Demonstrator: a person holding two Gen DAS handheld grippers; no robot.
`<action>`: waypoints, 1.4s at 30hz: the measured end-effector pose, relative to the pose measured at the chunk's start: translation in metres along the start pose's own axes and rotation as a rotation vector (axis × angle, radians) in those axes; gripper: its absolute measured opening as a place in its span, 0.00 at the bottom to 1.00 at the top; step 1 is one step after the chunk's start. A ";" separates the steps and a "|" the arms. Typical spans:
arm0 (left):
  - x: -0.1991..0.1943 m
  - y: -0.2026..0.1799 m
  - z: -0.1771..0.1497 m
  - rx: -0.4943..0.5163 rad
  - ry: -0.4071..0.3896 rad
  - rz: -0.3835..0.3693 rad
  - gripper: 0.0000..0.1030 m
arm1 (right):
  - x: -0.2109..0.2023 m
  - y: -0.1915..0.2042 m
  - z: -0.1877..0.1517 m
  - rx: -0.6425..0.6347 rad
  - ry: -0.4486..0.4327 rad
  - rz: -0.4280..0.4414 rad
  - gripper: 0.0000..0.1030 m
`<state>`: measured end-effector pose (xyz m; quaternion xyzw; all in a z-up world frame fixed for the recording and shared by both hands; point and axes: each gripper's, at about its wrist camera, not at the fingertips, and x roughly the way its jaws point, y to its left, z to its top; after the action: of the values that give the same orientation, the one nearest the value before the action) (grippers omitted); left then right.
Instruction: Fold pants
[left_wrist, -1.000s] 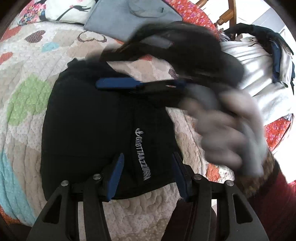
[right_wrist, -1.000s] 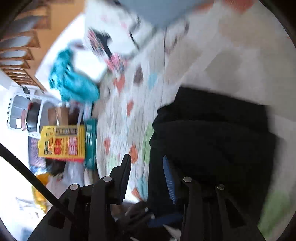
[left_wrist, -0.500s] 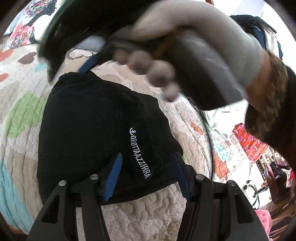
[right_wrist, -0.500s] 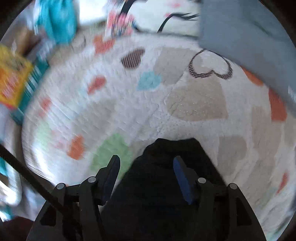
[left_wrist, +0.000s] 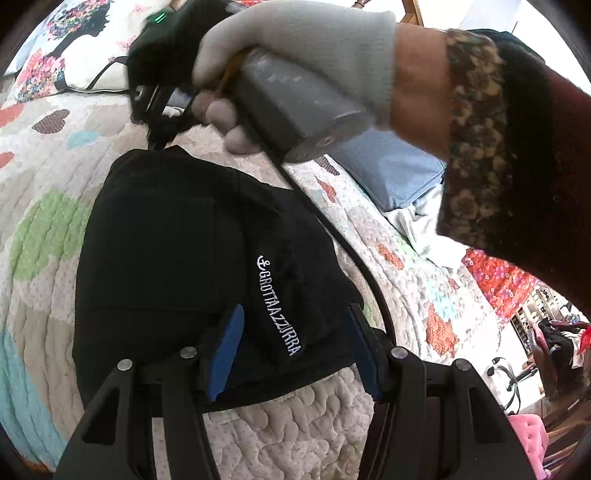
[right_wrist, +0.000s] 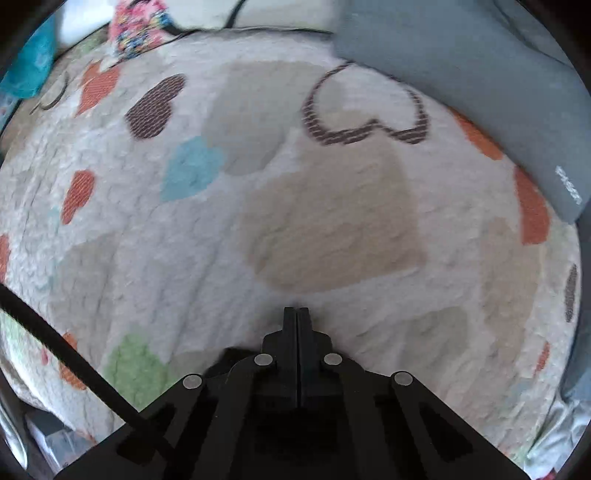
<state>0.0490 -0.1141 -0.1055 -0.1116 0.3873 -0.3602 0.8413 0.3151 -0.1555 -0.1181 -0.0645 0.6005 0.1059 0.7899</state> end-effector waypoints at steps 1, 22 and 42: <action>0.000 -0.001 0.000 0.004 0.000 0.003 0.54 | -0.008 -0.005 -0.001 0.019 -0.021 0.029 0.01; -0.080 0.064 0.037 -0.284 -0.009 -0.037 0.69 | -0.072 -0.159 -0.231 0.544 -0.273 0.522 0.68; 0.029 0.120 0.077 -0.387 0.168 -0.081 0.95 | -0.014 -0.118 -0.210 0.434 -0.332 0.686 0.93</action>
<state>0.1810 -0.0552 -0.1260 -0.2563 0.5131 -0.3208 0.7537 0.1439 -0.3192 -0.1642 0.3241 0.4604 0.2426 0.7900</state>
